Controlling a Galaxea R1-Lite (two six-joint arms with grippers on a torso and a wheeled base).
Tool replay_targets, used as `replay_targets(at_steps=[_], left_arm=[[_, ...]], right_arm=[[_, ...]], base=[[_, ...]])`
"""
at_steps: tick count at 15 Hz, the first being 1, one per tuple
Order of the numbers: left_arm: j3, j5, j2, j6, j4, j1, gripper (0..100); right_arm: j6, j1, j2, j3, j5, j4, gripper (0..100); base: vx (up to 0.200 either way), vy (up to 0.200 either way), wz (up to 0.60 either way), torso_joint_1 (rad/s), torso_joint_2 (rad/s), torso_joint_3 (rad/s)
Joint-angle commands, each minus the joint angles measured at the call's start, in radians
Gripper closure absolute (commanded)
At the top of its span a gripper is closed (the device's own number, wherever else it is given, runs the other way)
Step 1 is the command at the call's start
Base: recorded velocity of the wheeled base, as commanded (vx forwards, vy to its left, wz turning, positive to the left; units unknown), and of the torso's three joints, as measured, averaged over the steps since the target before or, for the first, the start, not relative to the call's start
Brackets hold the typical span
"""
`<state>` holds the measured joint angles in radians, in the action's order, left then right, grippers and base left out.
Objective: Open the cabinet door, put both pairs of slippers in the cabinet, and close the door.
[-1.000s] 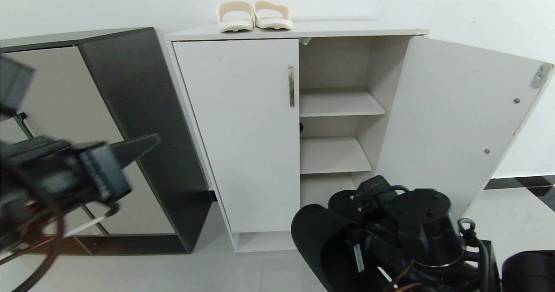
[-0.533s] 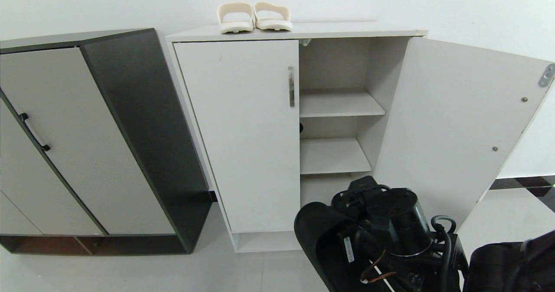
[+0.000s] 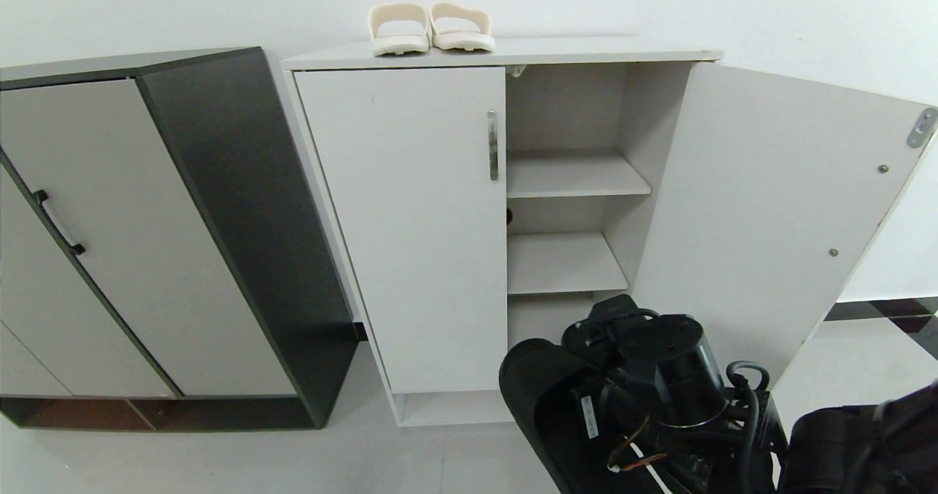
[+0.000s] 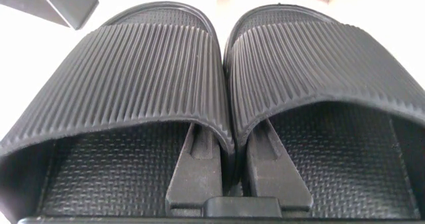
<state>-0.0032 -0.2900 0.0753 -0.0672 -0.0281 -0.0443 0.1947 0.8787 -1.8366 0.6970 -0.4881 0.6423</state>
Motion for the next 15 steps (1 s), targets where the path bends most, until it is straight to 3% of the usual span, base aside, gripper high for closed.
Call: replay_targets(at_steps=[1,2,3,4,5,6,7,10,12,15], left_arm=[[0.003,0.334,-0.071,0.063,0.017,0.046,100],[0.003,0.342,-0.074,0.099,0.025,0.046,100],[0.003,0.351,-0.074,0.162,0.027,0.046,100],[0.003,0.334,-0.074,0.181,0.027,0.046,100],[0.003,0.308,-0.074,0.167,0.027,0.046,100],[0.003,0.273,-0.074,0.127,0.027,0.046,100],[0.003,0.255,-0.074,0.119,0.027,0.046,100],[0.003,0.307,-0.074,0.107,0.027,0.046,100],[0.003,0.307,-0.074,0.084,0.027,0.046,100],[0.003,0.307,-0.074,0.084,0.027,0.046,100]], right_arm=[[0.0,0.0,0.0,0.004,0.002,0.0,100],[0.0,0.0,0.0,0.01,0.002,0.002,100],[0.0,0.002,-0.009,0.038,0.003,0.008,100],[0.002,0.0,-0.03,0.075,0.0,0.014,100],[0.006,-0.004,-0.05,0.104,0.0,0.019,100],[0.014,-0.03,-0.079,0.131,-0.004,0.02,100],[0.015,-0.06,-0.099,0.145,-0.037,0.02,100],[0.014,-0.132,-0.122,0.157,-0.115,0.022,100],[0.015,-0.129,-0.122,0.162,-0.113,0.033,100],[0.017,-0.092,-0.13,0.157,-0.115,0.054,100]], base=[[0.0,0.0,0.0,0.0,0.0,0.0],[0.0,0.0,0.0,0.0,0.0,0.0],[0.0,0.0,0.0,0.0,0.0,0.0],[0.0,0.0,0.0,0.0,0.0,0.0],[0.0,0.0,0.0,0.0,0.0,0.0],[0.0,0.0,0.0,0.0,0.0,0.0],[0.0,0.0,0.0,0.0,0.0,0.0],[0.0,0.0,0.0,0.0,0.0,0.0],[0.0,0.0,0.0,0.0,0.0,0.0],[0.0,0.0,0.0,0.0,0.0,0.0]])
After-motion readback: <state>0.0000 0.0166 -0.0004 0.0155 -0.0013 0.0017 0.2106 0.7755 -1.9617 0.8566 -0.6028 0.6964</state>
